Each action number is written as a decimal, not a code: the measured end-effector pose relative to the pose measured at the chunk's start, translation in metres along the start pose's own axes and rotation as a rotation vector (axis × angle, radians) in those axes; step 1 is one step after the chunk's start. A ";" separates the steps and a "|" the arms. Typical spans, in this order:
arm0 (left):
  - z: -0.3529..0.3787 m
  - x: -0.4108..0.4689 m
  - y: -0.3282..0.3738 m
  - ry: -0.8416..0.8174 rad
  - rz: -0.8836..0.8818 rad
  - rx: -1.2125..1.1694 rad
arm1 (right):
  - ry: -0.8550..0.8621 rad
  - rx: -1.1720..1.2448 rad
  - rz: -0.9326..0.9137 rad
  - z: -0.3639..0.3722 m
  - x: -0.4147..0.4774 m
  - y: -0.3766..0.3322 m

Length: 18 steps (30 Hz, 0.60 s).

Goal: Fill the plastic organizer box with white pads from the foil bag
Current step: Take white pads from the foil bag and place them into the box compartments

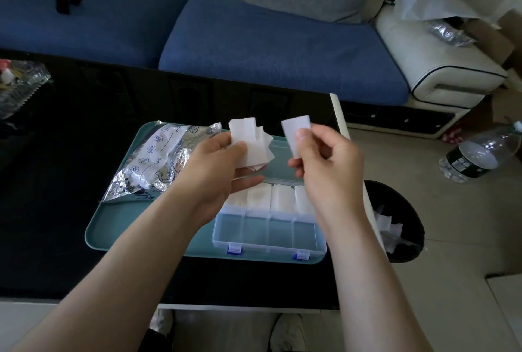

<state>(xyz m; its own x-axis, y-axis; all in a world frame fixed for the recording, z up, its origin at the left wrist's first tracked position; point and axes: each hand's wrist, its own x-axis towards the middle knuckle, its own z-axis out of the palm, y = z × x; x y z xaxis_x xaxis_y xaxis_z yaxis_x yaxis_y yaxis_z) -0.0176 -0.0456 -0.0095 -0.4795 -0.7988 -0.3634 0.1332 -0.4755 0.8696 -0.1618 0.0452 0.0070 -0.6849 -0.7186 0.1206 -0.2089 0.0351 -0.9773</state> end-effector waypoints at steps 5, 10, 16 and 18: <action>0.001 -0.005 0.003 -0.018 -0.097 -0.037 | -0.292 -0.332 -0.211 -0.002 -0.003 -0.005; 0.006 -0.008 0.001 -0.047 -0.146 0.063 | -0.294 -0.478 -0.370 0.000 -0.006 0.002; 0.007 -0.009 -0.001 -0.064 -0.119 0.151 | -0.356 -0.624 -0.363 0.001 -0.006 0.005; 0.007 -0.009 -0.002 -0.079 -0.107 0.192 | -0.359 -0.629 -0.394 0.001 -0.007 0.005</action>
<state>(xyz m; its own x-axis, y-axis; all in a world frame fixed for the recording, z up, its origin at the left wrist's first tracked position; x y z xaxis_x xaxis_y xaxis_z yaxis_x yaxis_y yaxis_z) -0.0195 -0.0354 -0.0057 -0.5492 -0.7129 -0.4360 -0.0855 -0.4710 0.8780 -0.1569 0.0494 0.0012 -0.2370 -0.9342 0.2666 -0.8123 0.0400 -0.5819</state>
